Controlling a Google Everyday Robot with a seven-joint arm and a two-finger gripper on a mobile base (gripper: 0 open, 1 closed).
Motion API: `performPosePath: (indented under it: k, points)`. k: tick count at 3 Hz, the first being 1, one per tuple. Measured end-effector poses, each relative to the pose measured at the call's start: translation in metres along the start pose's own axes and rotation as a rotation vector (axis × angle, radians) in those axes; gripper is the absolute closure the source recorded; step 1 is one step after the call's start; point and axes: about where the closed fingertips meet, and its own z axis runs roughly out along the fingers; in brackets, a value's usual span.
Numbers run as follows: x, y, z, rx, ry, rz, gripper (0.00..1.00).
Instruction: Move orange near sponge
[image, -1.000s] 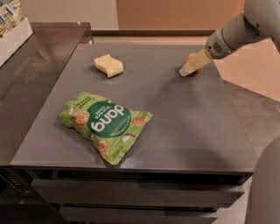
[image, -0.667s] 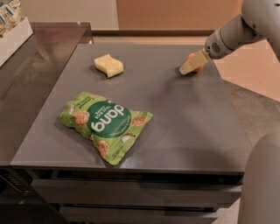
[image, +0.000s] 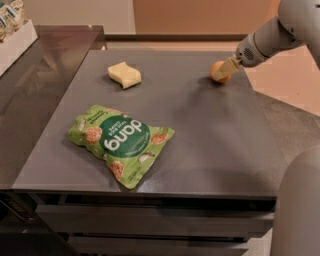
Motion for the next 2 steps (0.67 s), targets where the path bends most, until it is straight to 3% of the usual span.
performPosePath:
  k: [1,2]
  points:
    - [-0.009,0.016,-0.008,-0.031,-0.017,-0.035,0.88]
    - [-0.029,0.055,-0.009,-0.105,-0.043,-0.118,1.0]
